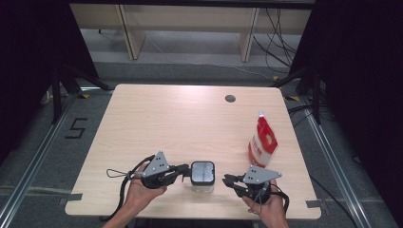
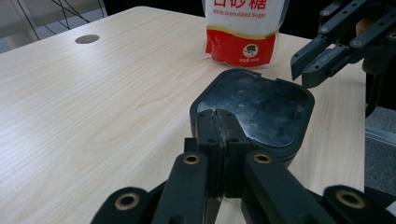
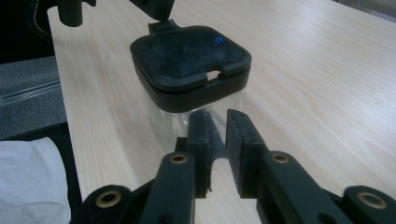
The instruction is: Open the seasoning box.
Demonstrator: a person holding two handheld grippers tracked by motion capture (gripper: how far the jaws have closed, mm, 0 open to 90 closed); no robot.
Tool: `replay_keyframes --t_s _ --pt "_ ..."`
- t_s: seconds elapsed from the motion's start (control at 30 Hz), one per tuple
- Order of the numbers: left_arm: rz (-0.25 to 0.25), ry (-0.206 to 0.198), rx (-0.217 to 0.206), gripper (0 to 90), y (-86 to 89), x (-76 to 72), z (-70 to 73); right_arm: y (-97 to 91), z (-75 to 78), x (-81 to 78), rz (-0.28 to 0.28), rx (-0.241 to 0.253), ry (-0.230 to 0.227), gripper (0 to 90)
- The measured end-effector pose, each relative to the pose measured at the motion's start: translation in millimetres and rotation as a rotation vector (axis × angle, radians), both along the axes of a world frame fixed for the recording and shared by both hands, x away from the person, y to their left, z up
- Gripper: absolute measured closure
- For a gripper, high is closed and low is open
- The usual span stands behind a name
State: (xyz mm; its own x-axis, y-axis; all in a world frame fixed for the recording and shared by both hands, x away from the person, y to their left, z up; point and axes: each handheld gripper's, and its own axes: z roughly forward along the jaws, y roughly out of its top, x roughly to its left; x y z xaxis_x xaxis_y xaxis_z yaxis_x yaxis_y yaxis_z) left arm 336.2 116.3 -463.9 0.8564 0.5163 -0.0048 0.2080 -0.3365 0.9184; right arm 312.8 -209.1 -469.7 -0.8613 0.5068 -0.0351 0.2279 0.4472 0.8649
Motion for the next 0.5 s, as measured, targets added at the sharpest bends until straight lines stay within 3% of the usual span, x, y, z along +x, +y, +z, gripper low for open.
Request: replay_keyframes --t_s 0.17,0.3,0.5 --pt "-0.002 -0.001 -0.002 88.5 0.1 0.2 -0.2 6.0 0.2 -0.4 -0.002 -0.01 0.019 83.4" --pt "0.011 0.011 -0.015 88.5 0.0 -0.9 -1.0 8.7 0.1 3.5 0.012 -0.012 -0.002 85.5" --pt "0.01 0.013 -0.017 88.5 -0.1 -0.7 -1.0 10.6 4.2 7.6 -0.002 0.032 0.0 88.1"
